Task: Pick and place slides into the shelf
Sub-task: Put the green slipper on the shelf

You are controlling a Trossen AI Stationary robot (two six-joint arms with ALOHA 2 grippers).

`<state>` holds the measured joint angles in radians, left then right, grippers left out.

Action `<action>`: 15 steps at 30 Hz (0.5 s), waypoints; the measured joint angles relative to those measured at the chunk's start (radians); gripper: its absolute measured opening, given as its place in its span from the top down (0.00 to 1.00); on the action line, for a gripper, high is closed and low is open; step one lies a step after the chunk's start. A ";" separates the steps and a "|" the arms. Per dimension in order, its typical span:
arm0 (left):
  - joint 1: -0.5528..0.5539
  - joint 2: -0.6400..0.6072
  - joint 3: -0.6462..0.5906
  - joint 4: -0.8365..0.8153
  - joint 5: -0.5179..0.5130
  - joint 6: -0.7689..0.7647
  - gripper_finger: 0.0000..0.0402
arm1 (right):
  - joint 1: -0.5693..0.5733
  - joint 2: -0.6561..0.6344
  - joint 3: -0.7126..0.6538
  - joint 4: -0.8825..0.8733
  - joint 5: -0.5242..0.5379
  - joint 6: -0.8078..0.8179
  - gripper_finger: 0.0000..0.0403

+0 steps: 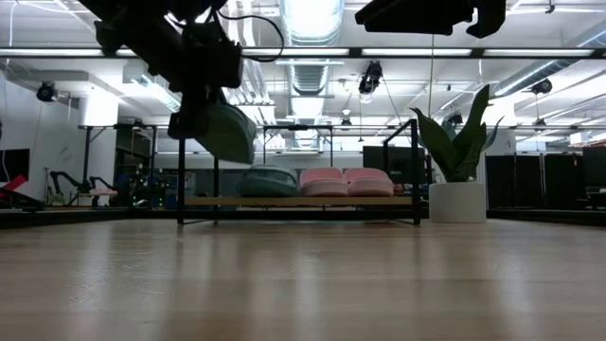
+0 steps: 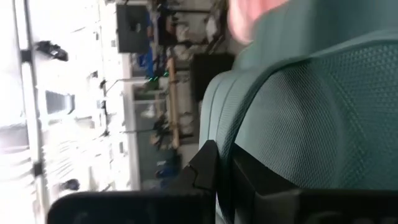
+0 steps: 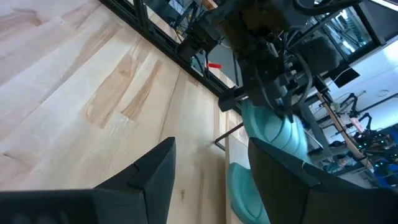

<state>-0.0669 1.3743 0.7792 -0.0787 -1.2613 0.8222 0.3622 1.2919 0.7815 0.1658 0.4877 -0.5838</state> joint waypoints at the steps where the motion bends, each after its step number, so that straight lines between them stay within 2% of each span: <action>1: 0.000 0.002 0.000 -0.001 -0.021 0.004 1.00 | 0.000 0.000 0.000 0.000 0.000 0.000 0.52; 13: 0.013 0.002 -0.019 -0.006 -0.036 -0.004 1.00 | 0.000 0.000 0.000 0.000 0.000 0.000 0.52; 15: 0.018 0.002 -0.048 0.014 -0.069 -0.005 1.00 | 0.000 0.000 0.000 -0.001 0.000 0.000 0.52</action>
<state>-0.0490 1.3762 0.7316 -0.0651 -1.3303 0.8177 0.3622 1.2919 0.7815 0.1652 0.4877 -0.5835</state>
